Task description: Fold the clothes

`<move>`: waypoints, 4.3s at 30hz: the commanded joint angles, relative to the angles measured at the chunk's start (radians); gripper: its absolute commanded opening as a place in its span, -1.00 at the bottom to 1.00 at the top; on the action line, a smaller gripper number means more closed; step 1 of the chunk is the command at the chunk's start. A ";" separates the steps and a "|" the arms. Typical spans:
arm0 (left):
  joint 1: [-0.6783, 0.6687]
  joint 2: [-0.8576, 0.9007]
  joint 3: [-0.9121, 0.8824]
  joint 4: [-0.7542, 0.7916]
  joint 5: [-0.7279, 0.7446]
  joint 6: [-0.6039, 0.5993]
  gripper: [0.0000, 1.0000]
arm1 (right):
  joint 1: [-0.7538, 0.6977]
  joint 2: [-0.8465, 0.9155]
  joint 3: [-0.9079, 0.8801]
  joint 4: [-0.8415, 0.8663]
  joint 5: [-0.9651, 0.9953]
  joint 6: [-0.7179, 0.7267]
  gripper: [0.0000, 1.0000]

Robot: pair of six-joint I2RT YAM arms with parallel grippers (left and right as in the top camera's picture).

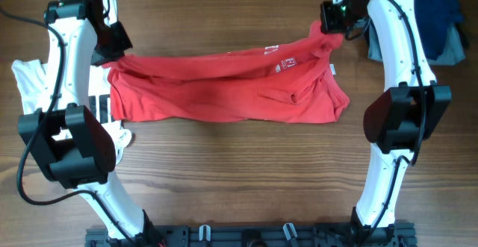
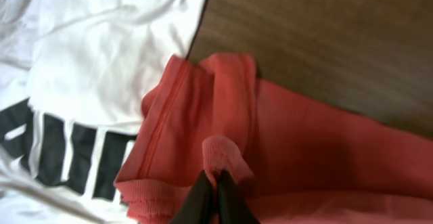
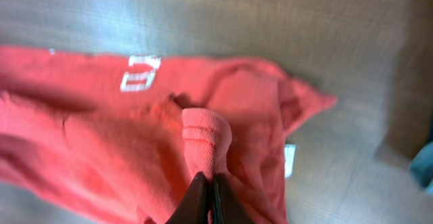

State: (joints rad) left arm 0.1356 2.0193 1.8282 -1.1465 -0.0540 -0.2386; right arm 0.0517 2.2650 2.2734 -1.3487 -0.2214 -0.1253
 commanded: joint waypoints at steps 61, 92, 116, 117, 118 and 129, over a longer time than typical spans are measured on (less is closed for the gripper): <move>0.060 -0.021 -0.344 0.186 -0.036 0.000 0.57 | 0.036 -0.030 -0.271 0.197 -0.116 -0.029 0.51; -0.009 -0.021 -0.475 0.365 -0.011 -0.001 -0.56 | 0.036 -0.030 -0.271 0.208 -0.116 -0.029 0.53; 0.031 -0.044 -0.475 0.274 -0.060 0.127 0.26 | 0.036 -0.029 -0.271 0.257 -0.117 -0.002 0.56; 0.033 -0.044 -0.475 0.284 -0.059 0.126 0.27 | 0.036 -0.029 -0.271 0.256 -0.116 0.001 0.57; 0.036 -0.044 -0.475 0.294 -0.056 0.126 0.29 | 0.036 -0.029 -0.271 0.255 -0.116 0.005 0.57; 0.146 -0.045 -0.475 0.406 0.127 0.097 0.47 | 0.036 -0.029 -0.271 0.186 -0.112 -0.005 0.68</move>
State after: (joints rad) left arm 0.2249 2.0041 1.3621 -0.7650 -0.0341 -0.1360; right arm 0.0891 2.2642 1.9903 -1.1515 -0.3145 -0.1284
